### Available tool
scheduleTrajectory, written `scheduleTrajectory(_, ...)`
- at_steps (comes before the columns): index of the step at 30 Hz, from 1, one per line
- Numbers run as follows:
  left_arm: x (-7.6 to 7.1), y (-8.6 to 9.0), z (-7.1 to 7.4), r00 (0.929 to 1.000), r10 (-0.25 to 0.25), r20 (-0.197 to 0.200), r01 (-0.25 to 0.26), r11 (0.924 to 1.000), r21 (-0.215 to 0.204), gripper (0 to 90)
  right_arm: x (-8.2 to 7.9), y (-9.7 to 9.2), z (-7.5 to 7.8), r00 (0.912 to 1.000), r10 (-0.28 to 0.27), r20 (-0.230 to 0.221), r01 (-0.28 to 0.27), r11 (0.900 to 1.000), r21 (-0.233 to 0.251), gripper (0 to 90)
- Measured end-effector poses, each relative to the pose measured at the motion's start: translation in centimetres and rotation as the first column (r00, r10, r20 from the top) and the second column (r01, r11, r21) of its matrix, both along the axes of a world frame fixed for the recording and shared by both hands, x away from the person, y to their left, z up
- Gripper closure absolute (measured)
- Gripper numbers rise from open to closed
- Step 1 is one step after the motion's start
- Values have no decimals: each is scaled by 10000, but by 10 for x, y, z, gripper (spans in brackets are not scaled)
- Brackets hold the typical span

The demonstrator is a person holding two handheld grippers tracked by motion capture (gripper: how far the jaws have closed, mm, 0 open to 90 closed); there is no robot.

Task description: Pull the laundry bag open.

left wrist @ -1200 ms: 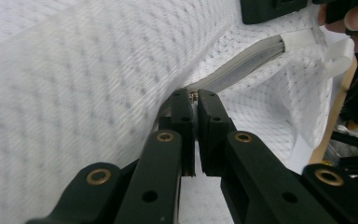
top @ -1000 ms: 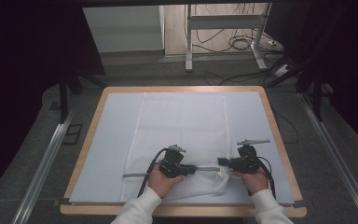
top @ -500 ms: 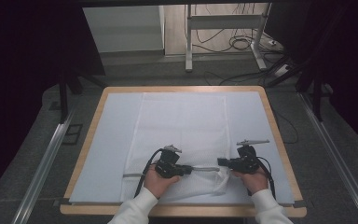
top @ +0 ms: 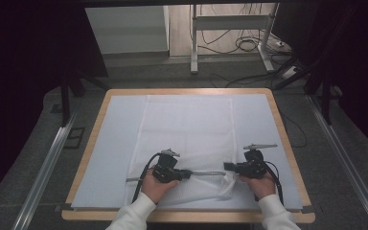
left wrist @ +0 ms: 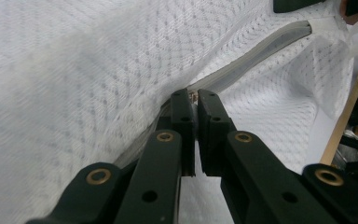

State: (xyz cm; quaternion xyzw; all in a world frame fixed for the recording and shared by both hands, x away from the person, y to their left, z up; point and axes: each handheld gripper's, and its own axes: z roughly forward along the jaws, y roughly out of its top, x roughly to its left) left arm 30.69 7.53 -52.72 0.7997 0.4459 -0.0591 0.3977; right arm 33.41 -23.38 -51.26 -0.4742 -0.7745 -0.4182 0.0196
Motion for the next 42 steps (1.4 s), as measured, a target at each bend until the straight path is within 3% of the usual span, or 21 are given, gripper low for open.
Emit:
scheduleTrajectory(20,-8,19,3,9997,187,157,-190,9996,199,867,-1,2,-2,10000,22,47,-22,9999,-170,882)
scheduleTrajectory(26,-11,33,7,9989,352,301,-360,9990,253,867,-2,0,0,9999,-50,125,52,9999,-144,882)
scheduleTrajectory(35,-14,44,9,9994,176,306,-186,9993,319,867,-5,4,2,9997,71,248,-66,9998,-203,882)
scheduleTrajectory(42,-14,51,6,9985,480,262,-492,9976,477,867,-4,-1,3,9995,-142,287,151,9994,-312,882)
